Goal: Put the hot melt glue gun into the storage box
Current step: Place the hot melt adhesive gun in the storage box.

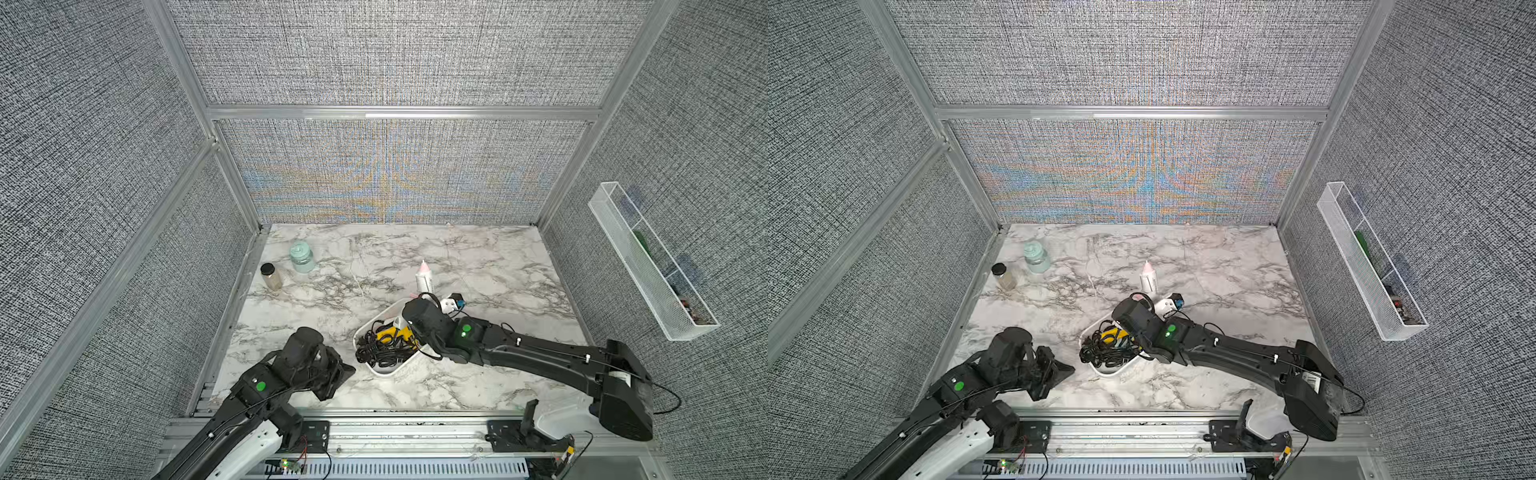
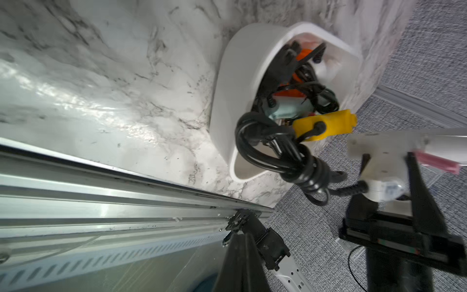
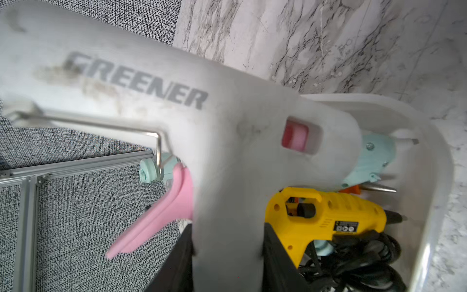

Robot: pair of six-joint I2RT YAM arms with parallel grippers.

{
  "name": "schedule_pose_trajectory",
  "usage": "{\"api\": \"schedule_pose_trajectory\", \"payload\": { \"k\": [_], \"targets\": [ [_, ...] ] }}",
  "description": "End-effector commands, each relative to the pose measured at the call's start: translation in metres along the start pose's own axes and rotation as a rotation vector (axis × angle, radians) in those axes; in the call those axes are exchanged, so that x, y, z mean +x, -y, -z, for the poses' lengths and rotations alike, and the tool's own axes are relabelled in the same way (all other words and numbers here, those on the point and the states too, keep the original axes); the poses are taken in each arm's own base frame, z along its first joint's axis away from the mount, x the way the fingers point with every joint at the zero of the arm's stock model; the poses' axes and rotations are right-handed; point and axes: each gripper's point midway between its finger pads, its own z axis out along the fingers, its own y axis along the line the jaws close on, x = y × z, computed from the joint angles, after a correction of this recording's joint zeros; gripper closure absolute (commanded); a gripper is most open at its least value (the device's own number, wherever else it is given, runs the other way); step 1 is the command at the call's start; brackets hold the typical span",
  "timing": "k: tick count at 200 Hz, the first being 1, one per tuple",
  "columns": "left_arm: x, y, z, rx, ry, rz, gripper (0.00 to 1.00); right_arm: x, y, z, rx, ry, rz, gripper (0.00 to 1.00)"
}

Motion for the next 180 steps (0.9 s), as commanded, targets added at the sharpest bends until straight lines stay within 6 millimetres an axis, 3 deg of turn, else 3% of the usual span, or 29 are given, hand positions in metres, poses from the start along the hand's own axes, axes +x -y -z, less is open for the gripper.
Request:
{"api": "schedule_pose_trajectory", "payload": {
  "k": [1, 60, 110, 149, 180],
  "targets": [
    [0.000, 0.018, -0.019, 0.049, -0.017, -0.001, 1.00, -0.001, -0.010, 0.002, -0.032, 0.005, 0.015, 1.00],
    [-0.029, 0.058, -0.046, 0.040, 0.119, -0.045, 1.00, 0.002, -0.011, 0.011, -0.045, -0.036, 0.031, 1.00],
    [-0.049, 0.057, -0.045, -0.007, 0.168, -0.053, 1.00, 0.019, 0.000, 0.012, -0.036, -0.086, 0.050, 1.00],
    [-0.058, 0.058, -0.046, -0.033, 0.185, -0.069, 1.00, 0.049, 0.022, 0.001, 0.005, -0.152, 0.083, 1.00],
    [-0.053, 0.055, -0.057, -0.061, 0.132, -0.070, 1.00, 0.073, 0.038, -0.010, 0.045, -0.195, 0.102, 1.00]
  ]
}}
